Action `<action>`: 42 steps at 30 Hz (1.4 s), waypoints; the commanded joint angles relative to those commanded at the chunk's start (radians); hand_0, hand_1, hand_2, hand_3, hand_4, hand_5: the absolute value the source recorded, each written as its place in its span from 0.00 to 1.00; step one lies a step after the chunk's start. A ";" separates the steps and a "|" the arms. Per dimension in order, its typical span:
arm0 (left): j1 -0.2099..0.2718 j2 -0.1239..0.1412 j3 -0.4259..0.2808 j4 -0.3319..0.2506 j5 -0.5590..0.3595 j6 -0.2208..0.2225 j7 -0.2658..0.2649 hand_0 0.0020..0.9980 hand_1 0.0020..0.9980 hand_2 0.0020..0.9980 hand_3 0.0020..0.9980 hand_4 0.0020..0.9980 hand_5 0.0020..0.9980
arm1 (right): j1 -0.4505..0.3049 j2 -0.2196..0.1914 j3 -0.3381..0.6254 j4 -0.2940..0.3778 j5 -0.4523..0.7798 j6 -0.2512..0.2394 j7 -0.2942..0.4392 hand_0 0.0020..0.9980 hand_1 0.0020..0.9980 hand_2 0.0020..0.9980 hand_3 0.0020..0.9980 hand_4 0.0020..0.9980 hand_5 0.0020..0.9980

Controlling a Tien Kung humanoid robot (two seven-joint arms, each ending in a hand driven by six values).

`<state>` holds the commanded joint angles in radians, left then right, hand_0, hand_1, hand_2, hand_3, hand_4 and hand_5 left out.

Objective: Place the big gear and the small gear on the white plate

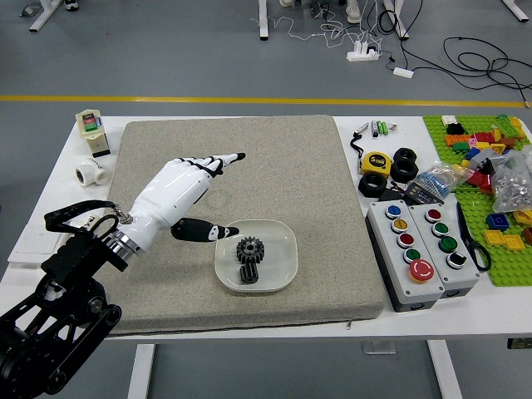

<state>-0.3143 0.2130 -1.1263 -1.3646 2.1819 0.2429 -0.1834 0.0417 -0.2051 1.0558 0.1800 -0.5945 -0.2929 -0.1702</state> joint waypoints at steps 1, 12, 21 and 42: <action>0.012 -0.008 -0.023 0.000 -0.039 -0.023 0.011 0.57 0.69 0.84 0.77 0.85 0.36 | -0.001 0.000 0.000 0.000 -0.001 0.000 0.000 0.61 0.61 0.69 0.57 0.77 0.73; 0.079 -0.042 -0.164 -0.026 -0.507 -0.180 0.148 0.72 0.73 0.84 0.73 0.81 0.63 | -0.009 0.003 0.008 0.000 -0.014 -0.001 -0.005 0.61 0.61 0.69 0.57 0.77 0.73; 0.121 -0.063 -0.237 -0.034 -0.884 -0.192 0.187 0.74 0.75 0.85 0.77 0.81 0.66 | -0.011 0.005 0.011 0.000 -0.027 -0.002 -0.011 0.61 0.61 0.69 0.57 0.77 0.73; 0.186 -0.088 -0.346 -0.047 -1.124 -0.194 0.167 0.76 0.75 0.86 0.80 0.83 0.72 | 0.007 0.005 0.022 0.000 -0.080 0.000 -0.022 0.61 0.61 0.70 0.57 0.77 0.73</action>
<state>-0.1284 0.1252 -1.4724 -1.4114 1.0576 0.0486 -0.0163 0.0488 -0.2003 1.0775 0.1800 -0.6745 -0.2933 -0.1926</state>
